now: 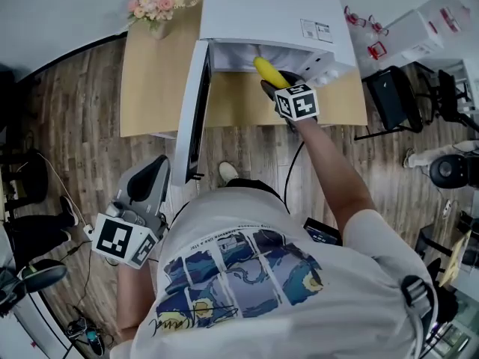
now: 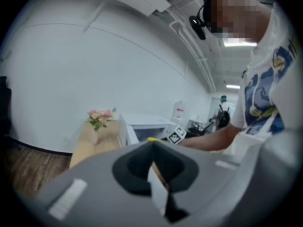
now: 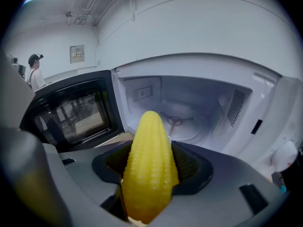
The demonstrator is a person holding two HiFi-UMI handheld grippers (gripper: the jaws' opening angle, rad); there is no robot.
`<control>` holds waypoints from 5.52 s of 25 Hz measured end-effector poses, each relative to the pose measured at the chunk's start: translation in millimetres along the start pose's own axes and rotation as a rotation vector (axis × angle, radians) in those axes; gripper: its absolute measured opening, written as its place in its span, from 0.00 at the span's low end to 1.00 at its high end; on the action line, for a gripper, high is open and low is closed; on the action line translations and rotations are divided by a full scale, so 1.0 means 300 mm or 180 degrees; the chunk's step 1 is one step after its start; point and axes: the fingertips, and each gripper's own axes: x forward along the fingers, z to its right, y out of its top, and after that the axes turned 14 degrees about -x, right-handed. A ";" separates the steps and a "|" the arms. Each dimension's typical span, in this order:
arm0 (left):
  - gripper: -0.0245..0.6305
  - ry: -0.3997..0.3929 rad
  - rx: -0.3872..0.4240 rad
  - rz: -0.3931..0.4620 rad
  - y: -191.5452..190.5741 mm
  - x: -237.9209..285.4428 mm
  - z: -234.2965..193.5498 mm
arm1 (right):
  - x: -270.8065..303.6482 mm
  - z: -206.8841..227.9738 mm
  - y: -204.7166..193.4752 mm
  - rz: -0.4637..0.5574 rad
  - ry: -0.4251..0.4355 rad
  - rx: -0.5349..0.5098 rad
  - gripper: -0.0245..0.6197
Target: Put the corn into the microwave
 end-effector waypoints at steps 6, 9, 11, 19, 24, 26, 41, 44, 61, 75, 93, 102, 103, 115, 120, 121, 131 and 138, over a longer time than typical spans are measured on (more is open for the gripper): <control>0.05 0.0206 -0.0038 0.0027 0.025 0.037 -0.027 | 0.153 0.089 0.037 -0.0010 0.0003 -0.0064 0.44; 0.05 0.0317 -0.0070 0.0014 0.024 0.048 -0.044 | 0.219 0.119 0.050 -0.0019 -0.0007 -0.0101 0.44; 0.05 0.0386 -0.0103 0.0007 0.020 0.053 -0.052 | 0.261 0.130 0.054 -0.0026 -0.0010 -0.0131 0.44; 0.05 0.0568 -0.0188 -0.0003 0.008 0.067 -0.069 | 0.375 0.168 0.083 -0.0026 -0.0074 -0.0226 0.44; 0.05 0.0631 -0.0228 -0.0007 0.001 0.069 -0.076 | 0.415 0.180 0.087 -0.0067 -0.0095 -0.0278 0.44; 0.05 0.0648 -0.0235 -0.0022 -0.003 0.072 -0.079 | 0.425 0.183 0.086 -0.0082 -0.0099 -0.0274 0.44; 0.05 0.0624 -0.0262 -0.0063 -0.014 0.082 -0.092 | 0.425 0.192 0.089 0.0010 -0.0138 -0.0279 0.44; 0.05 0.0609 -0.0261 -0.0062 -0.017 0.066 -0.091 | 0.404 0.194 0.093 0.0073 -0.0167 -0.0237 0.44; 0.05 0.0226 -0.0203 -0.0128 -0.090 -0.064 -0.047 | 0.123 0.131 0.015 0.0092 -0.0584 -0.0005 0.44; 0.05 -0.0139 -0.0134 -0.0142 -0.180 -0.245 -0.005 | -0.215 -0.200 -0.073 0.0150 -0.0588 0.0248 0.22; 0.05 -0.0354 -0.0220 -0.0153 -0.354 -0.513 -0.004 | -0.590 -0.809 -0.079 0.0233 -0.0111 0.0294 0.05; 0.05 -0.0447 -0.0255 -0.0227 -0.468 -0.609 0.042 | -0.755 -1.043 -0.034 0.0378 0.0027 -0.0057 0.05; 0.05 -0.0451 -0.0255 -0.0226 -0.473 -0.616 0.046 | -0.765 -1.069 -0.032 0.0381 0.0072 -0.0121 0.05; 0.05 -0.0596 -0.0234 -0.0224 -0.527 -0.667 0.113 | -0.881 -1.263 0.020 0.0598 0.0304 -0.0320 0.05; 0.05 -0.0558 -0.0246 -0.0224 -0.538 -0.703 0.105 | -0.895 -1.301 0.040 0.0655 0.0368 -0.0347 0.05; 0.05 -0.0549 -0.0245 -0.0225 -0.541 -0.711 0.105 | -0.896 -1.309 0.040 0.0654 0.0379 -0.0353 0.05; 0.05 -0.0446 -0.0297 -0.0235 -0.577 -0.772 0.082 | -0.891 -1.361 0.069 0.0684 0.0453 -0.0448 0.05; 0.05 -0.0505 -0.0294 -0.0280 -0.584 -0.753 0.083 | -0.897 -1.361 0.046 0.0638 0.0414 -0.0419 0.05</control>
